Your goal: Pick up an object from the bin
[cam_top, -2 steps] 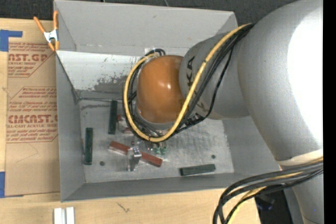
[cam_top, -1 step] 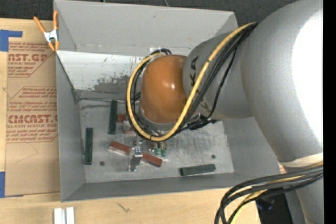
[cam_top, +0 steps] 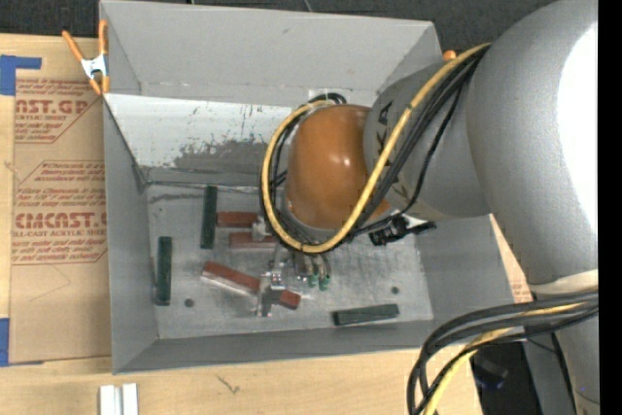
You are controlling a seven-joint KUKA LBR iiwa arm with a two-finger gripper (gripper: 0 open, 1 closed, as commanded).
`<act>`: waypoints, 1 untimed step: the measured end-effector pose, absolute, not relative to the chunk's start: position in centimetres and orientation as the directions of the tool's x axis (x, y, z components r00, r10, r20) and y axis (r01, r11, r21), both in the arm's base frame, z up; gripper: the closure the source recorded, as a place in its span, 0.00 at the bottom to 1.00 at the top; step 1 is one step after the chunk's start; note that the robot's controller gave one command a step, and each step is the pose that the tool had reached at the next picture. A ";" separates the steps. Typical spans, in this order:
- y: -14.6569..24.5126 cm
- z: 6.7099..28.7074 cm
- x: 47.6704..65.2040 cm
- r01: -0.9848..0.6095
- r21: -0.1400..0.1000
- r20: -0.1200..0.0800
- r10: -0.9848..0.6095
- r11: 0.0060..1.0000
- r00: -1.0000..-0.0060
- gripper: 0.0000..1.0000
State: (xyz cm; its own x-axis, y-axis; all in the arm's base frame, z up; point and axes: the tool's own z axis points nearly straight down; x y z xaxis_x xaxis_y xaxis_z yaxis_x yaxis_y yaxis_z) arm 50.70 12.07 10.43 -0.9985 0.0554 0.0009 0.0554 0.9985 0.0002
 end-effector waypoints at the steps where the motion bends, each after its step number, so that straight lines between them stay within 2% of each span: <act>1: 14.6 7.1 48.8 0.096 0.002 0.000 0.096 0.995 -0.995 0.00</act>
Offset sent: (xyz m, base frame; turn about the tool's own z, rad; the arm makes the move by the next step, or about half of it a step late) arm -0.0191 0.0318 -0.0343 0.1548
